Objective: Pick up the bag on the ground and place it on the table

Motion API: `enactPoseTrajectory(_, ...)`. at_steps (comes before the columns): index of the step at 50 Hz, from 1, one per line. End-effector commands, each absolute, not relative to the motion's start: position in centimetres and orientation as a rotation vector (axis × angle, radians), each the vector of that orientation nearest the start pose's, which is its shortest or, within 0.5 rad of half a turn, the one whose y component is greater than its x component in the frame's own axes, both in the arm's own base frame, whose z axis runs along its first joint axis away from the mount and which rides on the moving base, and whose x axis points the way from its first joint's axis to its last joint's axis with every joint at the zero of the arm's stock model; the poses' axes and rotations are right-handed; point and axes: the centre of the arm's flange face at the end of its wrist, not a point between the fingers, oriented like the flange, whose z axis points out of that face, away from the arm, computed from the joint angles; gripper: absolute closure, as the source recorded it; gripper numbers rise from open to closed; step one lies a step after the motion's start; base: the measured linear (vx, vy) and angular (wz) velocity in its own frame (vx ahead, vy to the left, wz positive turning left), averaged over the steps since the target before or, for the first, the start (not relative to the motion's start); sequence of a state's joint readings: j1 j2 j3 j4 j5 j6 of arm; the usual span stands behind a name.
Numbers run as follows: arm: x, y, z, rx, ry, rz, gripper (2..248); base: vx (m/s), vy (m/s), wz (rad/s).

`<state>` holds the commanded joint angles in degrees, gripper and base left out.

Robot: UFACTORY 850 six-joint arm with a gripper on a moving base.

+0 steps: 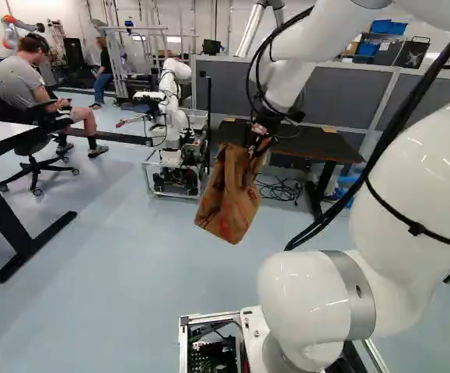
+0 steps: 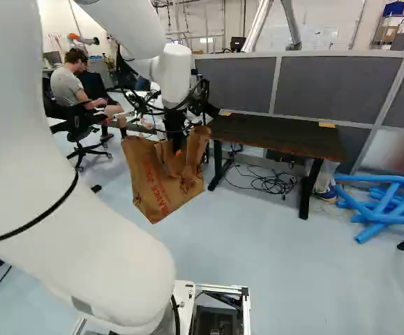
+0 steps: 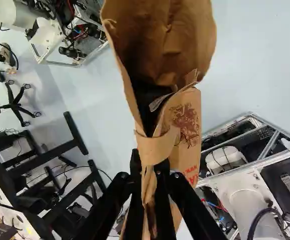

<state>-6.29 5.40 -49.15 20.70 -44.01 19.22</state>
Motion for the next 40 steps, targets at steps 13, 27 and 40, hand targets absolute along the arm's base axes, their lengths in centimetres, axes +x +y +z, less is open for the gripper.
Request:
enactPoseTrajectory(13,41.6,-2.36,54.22,-2.677,0.952,-0.214,229,0.086,-0.114,-0.055)
enactPoseTrajectory(27,41.6,-2.36,54.22,-2.677,0.952,-0.214,229,0.16,-0.153,-0.353)
enactPoseTrajectory(40,41.6,-2.36,54.22,-2.677,0.952,-0.214,229,0.212,-0.104,-0.5)
